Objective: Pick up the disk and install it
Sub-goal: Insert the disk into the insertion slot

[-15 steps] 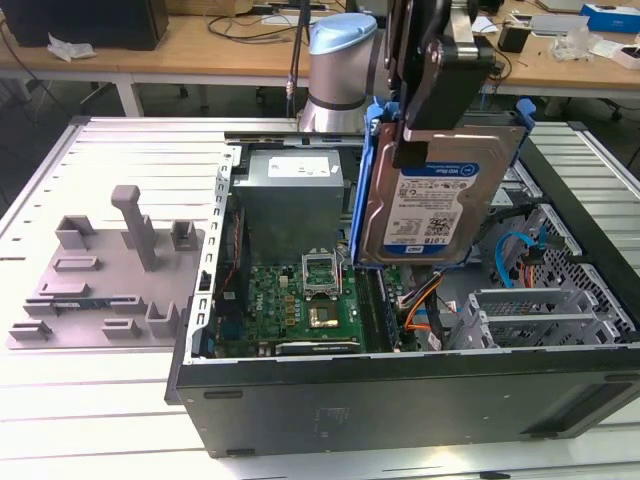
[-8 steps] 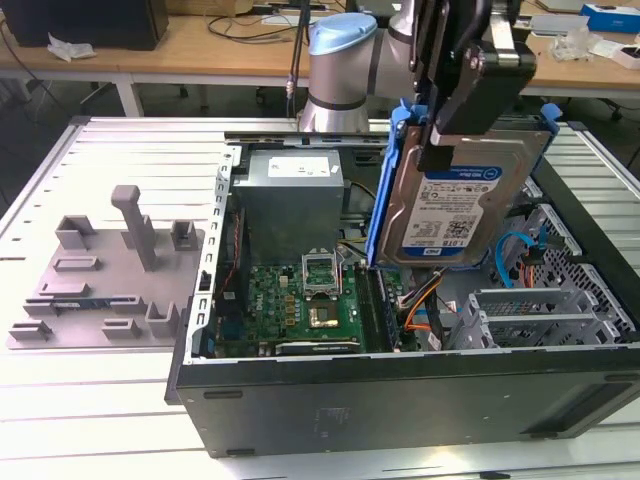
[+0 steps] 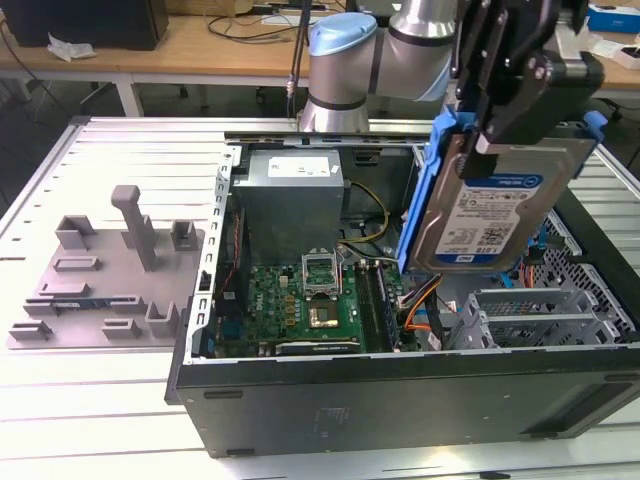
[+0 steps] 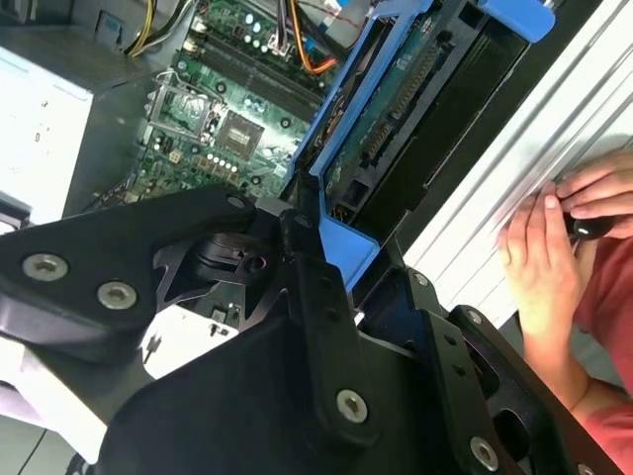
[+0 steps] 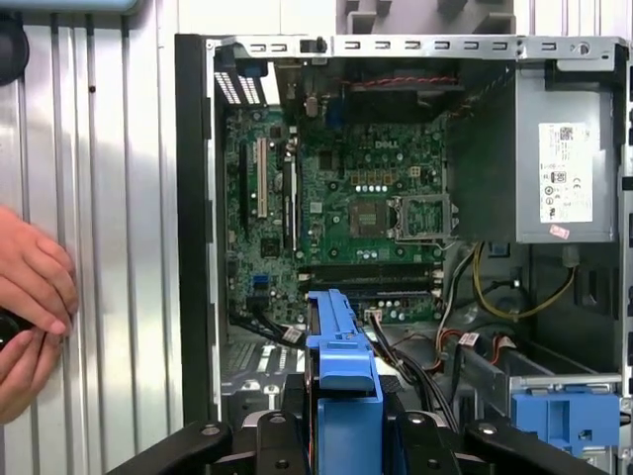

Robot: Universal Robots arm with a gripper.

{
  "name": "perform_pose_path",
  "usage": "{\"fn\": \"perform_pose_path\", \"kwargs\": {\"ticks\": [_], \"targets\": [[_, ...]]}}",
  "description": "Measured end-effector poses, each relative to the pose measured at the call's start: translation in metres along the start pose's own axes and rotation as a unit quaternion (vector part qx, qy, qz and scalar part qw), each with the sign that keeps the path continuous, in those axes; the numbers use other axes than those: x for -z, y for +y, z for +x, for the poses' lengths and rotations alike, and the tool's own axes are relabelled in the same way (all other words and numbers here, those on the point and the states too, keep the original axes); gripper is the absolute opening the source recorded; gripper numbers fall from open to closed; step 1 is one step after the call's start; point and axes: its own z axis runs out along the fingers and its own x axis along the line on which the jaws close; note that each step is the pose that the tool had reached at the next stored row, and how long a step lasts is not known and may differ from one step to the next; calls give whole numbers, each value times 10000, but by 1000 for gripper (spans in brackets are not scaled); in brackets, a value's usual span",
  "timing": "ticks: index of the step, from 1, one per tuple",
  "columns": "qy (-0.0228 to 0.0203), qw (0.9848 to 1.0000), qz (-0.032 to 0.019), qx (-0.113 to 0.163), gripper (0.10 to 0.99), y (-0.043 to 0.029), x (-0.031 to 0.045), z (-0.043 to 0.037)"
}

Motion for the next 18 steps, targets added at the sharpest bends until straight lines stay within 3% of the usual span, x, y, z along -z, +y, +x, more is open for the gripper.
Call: {"fn": "perform_pose_path", "kwargs": {"ticks": [10,12,18], "targets": [[0,10000,0,0,369,-288,0,78],[0,10000,0,0,369,-422,-1,107],[0,10000,0,0,369,-681,-2,151]]}}
